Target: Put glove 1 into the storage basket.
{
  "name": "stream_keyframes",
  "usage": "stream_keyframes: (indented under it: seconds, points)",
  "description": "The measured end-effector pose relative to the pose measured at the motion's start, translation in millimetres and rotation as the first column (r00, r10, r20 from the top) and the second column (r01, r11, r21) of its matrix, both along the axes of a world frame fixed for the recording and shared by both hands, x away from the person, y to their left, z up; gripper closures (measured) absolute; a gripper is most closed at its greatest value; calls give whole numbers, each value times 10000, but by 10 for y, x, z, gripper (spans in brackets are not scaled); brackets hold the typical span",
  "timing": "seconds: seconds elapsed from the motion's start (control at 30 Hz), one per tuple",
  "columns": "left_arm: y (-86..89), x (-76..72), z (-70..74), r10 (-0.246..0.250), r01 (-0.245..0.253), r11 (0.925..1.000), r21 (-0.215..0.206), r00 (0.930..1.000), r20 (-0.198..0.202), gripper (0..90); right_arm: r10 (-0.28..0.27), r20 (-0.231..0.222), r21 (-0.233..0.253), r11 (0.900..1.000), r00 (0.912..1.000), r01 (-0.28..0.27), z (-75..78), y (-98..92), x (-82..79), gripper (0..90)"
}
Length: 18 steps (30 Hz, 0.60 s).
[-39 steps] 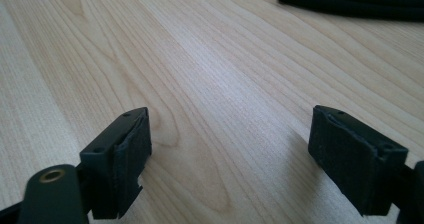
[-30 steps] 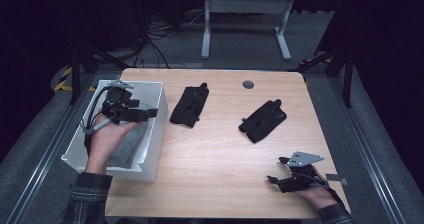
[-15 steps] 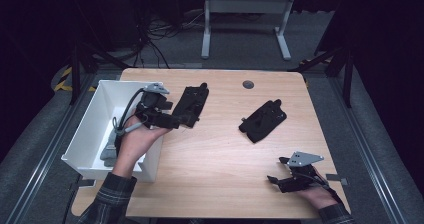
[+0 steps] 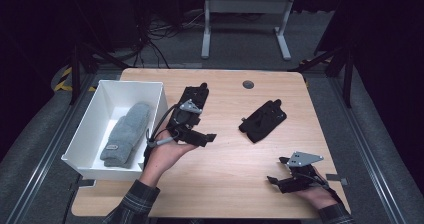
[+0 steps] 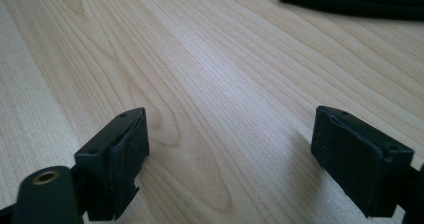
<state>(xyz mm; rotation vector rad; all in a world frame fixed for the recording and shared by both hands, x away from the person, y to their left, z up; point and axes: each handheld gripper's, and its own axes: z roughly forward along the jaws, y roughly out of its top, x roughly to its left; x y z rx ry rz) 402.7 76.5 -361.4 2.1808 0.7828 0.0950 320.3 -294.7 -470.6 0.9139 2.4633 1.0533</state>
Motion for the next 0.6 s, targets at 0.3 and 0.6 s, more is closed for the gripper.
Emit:
stream_keyframes:
  seconds: [0.3,0.6]
  points:
    - [-80,-102,-384,-439,433,9989,188,9985,330,168,72,-49,-44,10000,10000,-72,8,4,10,176]
    - [-39,-210,-764,-225,178,9955,931,9985,501,159,-51,-63,-200,9998,10000,50,106,34,46,400]
